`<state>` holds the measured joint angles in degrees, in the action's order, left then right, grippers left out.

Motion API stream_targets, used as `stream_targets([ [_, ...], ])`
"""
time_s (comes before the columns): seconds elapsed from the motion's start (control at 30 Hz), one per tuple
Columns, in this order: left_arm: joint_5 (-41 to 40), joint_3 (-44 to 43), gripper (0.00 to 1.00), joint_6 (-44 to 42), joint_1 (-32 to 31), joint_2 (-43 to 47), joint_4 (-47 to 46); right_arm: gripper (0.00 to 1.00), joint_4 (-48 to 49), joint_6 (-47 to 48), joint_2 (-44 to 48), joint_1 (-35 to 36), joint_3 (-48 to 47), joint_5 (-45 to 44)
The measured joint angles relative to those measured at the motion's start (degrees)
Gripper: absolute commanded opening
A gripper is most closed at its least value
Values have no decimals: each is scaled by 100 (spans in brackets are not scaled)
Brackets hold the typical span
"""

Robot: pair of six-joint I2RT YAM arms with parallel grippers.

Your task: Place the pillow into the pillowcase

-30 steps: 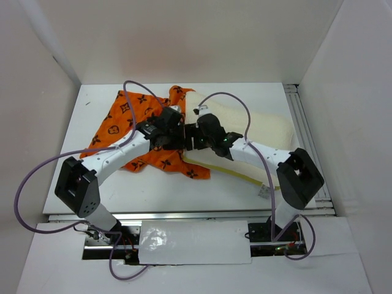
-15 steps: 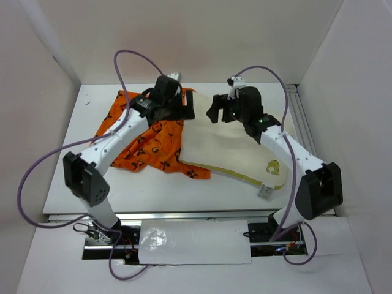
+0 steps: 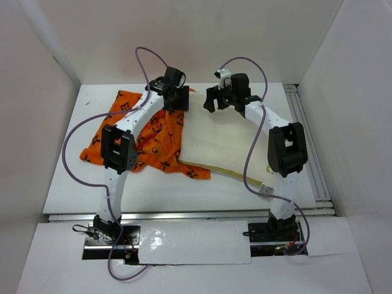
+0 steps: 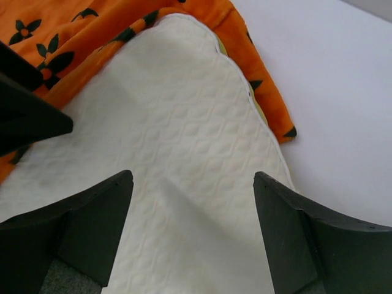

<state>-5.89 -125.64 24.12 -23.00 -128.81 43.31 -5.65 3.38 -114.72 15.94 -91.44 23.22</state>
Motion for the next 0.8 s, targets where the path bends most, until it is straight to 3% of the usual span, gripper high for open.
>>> stream_targets([
  [0.23, 50, 2, 37, -42, 15, 11, -168, 86, 15, 518, -555, 101, -505, 203],
  [0.47, 249, 17, 38, -155, 90, 11, -295, 85, 136, 632, -1005, 162, -772, 494],
  [0.53, 264, 17, 38, -155, 96, 9, -308, 76, 214, 638, -1082, 184, -772, 514],
  [0.57, 267, 17, 28, -155, 96, 7, -315, 65, 247, 656, -1119, 201, -776, 522],
  [0.6, 278, 17, 18, -149, 96, 0, -332, 38, 271, 693, -1150, 214, -789, 529],
  [0.63, 297, 17, 3, -149, 96, -7, -352, 25, 317, 726, -1191, 236, -802, 538],
  [0.7, 345, 17, 0, -166, 96, -37, -396, 0, 334, 717, -1222, 267, -815, 568],
  [0.8, 389, 20, 0, -179, 96, -98, -470, 0, 439, 717, -1193, 299, -750, 564],
])
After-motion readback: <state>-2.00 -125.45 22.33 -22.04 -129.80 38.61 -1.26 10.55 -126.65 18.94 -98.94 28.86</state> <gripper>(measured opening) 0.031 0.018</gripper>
